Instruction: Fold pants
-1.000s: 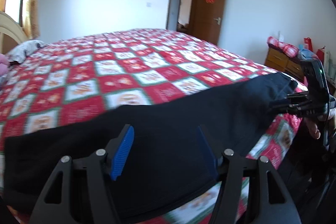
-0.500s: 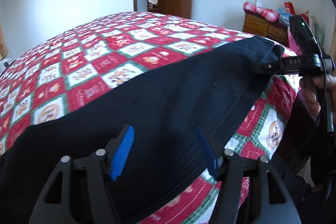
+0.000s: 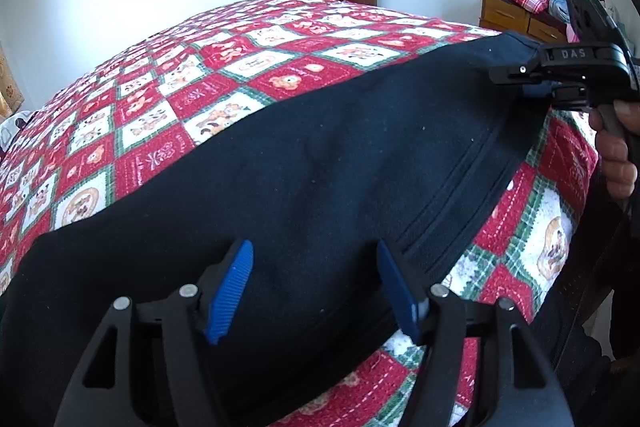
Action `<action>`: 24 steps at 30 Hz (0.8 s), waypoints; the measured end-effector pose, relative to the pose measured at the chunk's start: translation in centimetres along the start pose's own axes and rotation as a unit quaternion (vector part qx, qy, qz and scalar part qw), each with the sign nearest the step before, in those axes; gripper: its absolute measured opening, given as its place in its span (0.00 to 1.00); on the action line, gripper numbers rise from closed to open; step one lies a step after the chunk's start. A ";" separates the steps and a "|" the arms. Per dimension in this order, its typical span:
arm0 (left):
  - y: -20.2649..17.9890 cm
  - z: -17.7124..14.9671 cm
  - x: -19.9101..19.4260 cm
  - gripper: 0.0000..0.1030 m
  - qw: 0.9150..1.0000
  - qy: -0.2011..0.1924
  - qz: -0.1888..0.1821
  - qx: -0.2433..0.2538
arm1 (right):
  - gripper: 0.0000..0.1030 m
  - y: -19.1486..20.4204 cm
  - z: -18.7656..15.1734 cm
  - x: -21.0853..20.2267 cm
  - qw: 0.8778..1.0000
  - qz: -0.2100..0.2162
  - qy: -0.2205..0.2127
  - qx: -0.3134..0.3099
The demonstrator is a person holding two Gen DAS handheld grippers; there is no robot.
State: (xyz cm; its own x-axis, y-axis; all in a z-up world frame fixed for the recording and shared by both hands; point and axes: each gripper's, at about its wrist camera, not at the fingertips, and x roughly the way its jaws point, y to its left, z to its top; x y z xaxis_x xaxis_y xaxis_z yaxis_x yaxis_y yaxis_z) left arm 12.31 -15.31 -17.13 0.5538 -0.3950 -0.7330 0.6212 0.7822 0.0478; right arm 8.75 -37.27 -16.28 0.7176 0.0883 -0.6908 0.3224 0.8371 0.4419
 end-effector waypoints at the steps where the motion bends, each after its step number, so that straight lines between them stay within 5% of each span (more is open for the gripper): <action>1: 0.0 0.0 0.0 0.66 1.000 0.000 0.001 0.001 | 0.26 -0.1 0.1 0.2 1.000 0.000 -0.001 0.001; 3: 0.0 0.0 0.1 0.67 1.000 -0.001 0.002 0.002 | 0.12 -0.1 0.0 0.2 1.000 0.003 -0.004 0.002; 6: -0.1 0.0 0.1 0.68 1.000 0.000 0.006 0.002 | 0.04 -0.7 0.1 0.4 1.000 0.016 -0.002 0.010; 20: -0.1 -0.4 -0.8 0.69 1.000 -0.005 -0.012 -0.007 | 0.03 0.0 0.1 -3.1 0.998 0.023 -0.056 -0.015; 24: -0.8 -0.9 -0.6 0.69 1.000 -0.009 -0.003 0.015 | 0.03 -0.9 -0.2 -2.3 0.999 0.013 -0.039 -0.008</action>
State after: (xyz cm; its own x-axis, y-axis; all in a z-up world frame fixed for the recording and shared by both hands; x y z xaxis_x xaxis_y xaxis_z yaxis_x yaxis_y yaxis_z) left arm 10.98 -15.21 -17.32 0.5596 -0.4092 -0.7207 0.6415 0.7645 0.0641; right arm 6.68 -38.13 -15.24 0.7715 0.0680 -0.6326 0.2940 0.8436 0.4493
